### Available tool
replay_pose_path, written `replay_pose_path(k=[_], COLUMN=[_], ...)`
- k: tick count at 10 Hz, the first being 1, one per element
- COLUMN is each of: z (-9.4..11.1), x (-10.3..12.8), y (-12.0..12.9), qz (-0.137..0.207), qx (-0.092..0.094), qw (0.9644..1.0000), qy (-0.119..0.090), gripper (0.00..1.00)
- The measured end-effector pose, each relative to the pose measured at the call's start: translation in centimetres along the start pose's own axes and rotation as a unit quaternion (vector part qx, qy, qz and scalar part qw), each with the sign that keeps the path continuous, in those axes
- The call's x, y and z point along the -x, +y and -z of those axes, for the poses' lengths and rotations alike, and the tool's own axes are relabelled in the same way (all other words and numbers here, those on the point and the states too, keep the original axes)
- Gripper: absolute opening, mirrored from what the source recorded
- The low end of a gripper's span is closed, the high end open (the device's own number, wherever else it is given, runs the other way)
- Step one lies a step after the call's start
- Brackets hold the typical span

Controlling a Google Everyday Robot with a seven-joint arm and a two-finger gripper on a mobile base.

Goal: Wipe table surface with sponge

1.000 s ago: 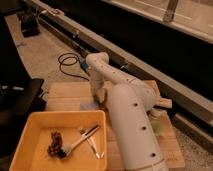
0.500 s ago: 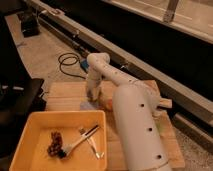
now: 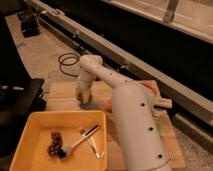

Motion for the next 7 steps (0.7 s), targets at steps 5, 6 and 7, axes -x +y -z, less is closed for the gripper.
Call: replay_pose_path(k=[5, 6, 7], z=[1.5, 1.6, 1.6], x=[-5.2, -6.8, -8.9], y=[5.9, 6.6, 6.7], qz=[-0.048, -0.059, -0.071], qx=[0.061, 0.067, 0.069], qw=[0.9964, 0.9950, 0.9936], qy=[0.035, 0.044, 0.053], gripper=[0.00, 0.00, 0.00])
